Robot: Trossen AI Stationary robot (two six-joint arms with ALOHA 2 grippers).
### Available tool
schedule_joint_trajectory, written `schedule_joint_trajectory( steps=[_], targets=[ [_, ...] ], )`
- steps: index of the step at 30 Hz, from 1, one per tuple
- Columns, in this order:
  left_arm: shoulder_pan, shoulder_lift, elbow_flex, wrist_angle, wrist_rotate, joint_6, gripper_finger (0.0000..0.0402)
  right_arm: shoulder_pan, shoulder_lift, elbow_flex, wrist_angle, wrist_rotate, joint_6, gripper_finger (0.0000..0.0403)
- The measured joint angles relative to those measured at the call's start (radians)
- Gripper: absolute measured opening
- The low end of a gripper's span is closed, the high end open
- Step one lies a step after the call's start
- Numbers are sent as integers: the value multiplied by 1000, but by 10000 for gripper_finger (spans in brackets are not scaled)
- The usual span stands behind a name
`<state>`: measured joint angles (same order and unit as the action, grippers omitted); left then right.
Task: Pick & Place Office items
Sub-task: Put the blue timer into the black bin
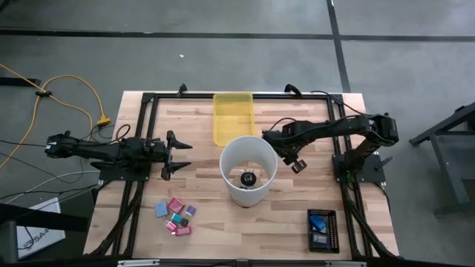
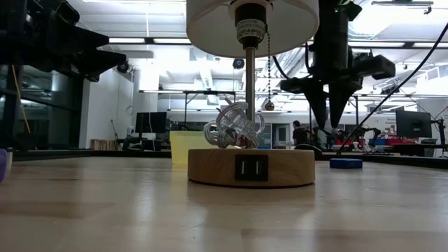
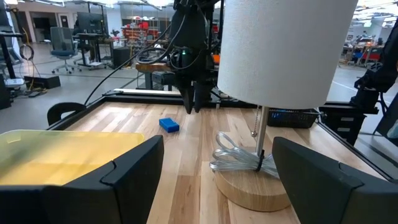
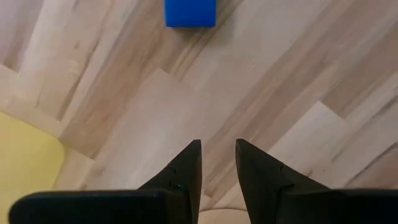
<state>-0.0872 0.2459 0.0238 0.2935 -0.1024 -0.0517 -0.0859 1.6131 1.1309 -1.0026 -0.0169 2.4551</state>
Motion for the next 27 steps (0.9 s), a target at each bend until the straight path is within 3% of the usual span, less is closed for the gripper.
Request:
schedule_joint_trajectory(
  steps=[13,18,21,27],
  targets=[
    [0,0,0,0,0,0,293,54,11,0,-13,-39,-19,85],
    [0,0,0,0,0,0,293,70,30,2,-9,40,16,85],
    [0,0,0,0,0,0,293,64,44,-2,-19,-17,37,85],
    [0,0,0,3,0,0,293,30,45,0,-58,-42,-130,85]
  ],
)
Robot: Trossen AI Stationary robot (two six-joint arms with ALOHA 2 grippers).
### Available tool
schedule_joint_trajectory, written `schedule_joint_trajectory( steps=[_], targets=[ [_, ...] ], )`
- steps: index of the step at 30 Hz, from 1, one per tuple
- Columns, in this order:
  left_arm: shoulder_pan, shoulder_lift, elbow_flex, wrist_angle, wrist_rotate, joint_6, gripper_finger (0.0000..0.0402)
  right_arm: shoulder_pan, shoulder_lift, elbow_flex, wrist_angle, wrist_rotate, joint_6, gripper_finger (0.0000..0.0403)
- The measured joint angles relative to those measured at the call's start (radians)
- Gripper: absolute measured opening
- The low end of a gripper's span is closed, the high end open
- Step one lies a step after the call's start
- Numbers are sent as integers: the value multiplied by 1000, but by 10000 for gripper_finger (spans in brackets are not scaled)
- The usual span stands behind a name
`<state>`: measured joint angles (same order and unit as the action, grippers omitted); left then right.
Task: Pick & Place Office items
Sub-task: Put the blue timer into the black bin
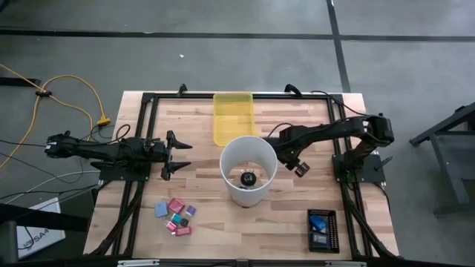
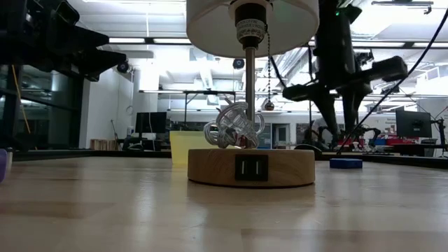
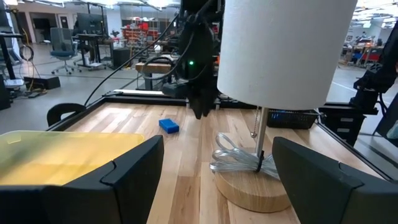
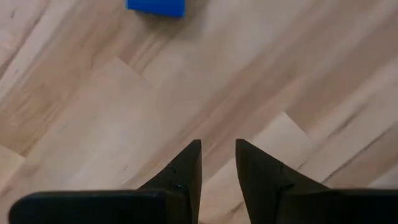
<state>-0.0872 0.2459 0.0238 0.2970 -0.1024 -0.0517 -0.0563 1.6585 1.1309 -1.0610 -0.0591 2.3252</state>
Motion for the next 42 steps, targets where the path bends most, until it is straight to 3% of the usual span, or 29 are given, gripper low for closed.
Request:
schedule_joint_trajectory(
  steps=[8,20,29,37,42],
  targets=[
    [0,0,0,4,0,0,293,-66,-2,0,-39,-2,-233,85],
    [0,0,0,3,0,0,293,-117,-2,-4,-28,-61,-153,85],
    [0,0,0,3,0,0,293,-116,-2,-107,101,-60,-158,85],
    [0,0,0,3,0,0,293,-114,-2,-137,139,9,-356,85],
    [0,0,0,3,0,0,293,-114,-2,-137,139,47,-627,85]
  ],
)
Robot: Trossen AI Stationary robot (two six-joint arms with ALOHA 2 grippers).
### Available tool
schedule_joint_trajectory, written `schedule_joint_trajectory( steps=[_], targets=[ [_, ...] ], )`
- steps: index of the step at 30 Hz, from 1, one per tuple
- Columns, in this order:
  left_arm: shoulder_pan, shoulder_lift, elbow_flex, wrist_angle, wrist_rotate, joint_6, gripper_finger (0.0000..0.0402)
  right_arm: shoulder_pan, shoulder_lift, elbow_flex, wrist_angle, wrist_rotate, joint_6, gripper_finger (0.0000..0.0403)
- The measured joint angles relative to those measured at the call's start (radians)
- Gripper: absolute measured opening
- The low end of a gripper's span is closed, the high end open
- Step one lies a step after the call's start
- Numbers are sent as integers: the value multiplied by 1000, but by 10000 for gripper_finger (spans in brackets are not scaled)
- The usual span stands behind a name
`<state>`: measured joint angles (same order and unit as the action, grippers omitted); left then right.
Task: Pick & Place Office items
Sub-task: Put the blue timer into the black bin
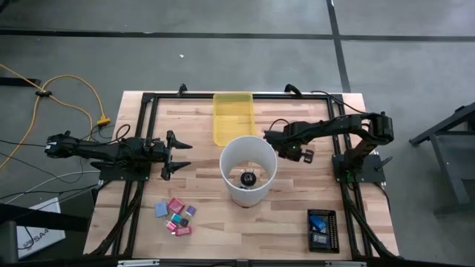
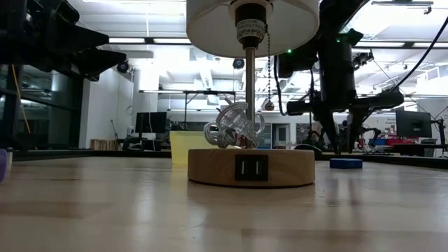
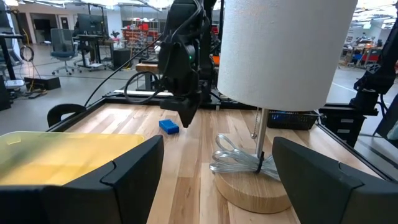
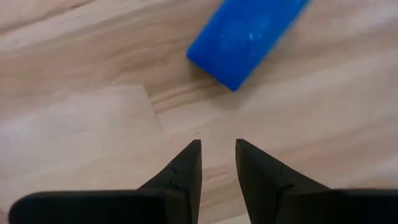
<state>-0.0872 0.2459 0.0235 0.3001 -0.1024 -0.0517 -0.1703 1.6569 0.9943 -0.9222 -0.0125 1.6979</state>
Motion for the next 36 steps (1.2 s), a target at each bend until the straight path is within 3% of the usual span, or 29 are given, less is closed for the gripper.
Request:
schedule_joint_trajectory(
  steps=[13,26,31,36],
  targets=[
    [0,0,0,0,0,0,293,34,-7,0,6,52,-316,97],
    [0,0,0,0,0,0,293,20,-33,1,-45,146,-421,301],
    [0,0,0,0,0,0,293,19,-32,1,-83,146,-475,352],
    [0,0,0,0,0,0,293,20,-39,1,-94,142,-495,373]
  ],
)
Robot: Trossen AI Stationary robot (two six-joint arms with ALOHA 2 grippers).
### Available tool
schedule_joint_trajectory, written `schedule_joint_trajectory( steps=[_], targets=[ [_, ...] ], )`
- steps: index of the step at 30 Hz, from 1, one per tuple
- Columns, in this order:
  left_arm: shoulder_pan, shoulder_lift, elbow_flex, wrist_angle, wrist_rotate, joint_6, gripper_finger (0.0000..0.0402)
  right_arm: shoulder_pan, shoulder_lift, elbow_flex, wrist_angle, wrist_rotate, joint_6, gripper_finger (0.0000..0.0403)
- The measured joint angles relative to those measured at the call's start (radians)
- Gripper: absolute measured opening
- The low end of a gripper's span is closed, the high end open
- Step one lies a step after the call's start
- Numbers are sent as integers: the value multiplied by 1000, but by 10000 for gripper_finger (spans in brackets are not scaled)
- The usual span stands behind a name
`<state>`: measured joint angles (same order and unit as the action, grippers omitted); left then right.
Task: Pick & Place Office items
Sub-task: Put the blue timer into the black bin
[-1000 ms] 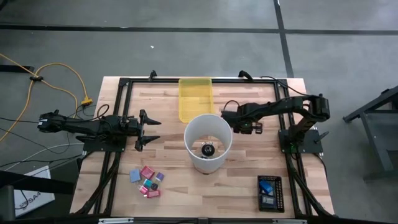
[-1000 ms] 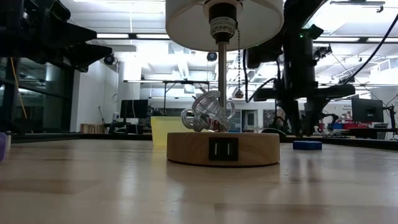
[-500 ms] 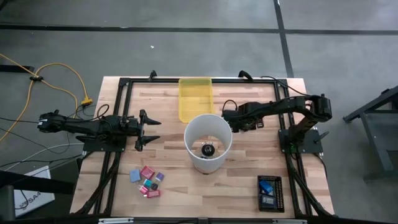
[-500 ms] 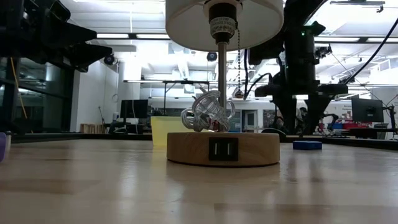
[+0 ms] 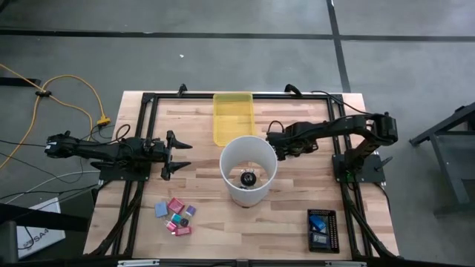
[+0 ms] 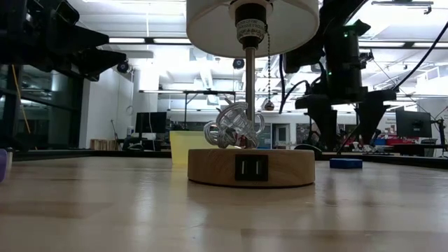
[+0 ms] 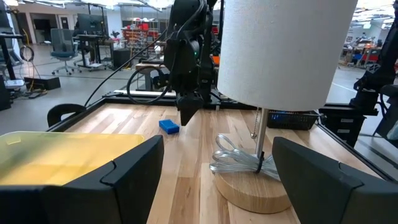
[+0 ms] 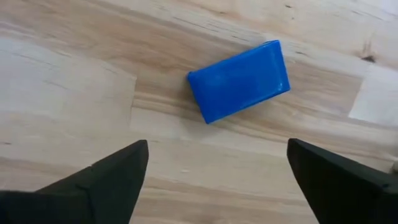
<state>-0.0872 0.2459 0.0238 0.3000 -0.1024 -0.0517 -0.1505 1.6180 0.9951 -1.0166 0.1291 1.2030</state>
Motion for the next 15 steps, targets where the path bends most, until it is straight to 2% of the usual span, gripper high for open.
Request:
schedule_joint_trajectory(
  steps=[4,15],
  targets=[
    [0,0,0,0,0,0,293,0,0,0,3,0,-12,371],
    [0,0,0,0,0,0,293,-85,0,0,8,-27,-219,369]
  ],
)
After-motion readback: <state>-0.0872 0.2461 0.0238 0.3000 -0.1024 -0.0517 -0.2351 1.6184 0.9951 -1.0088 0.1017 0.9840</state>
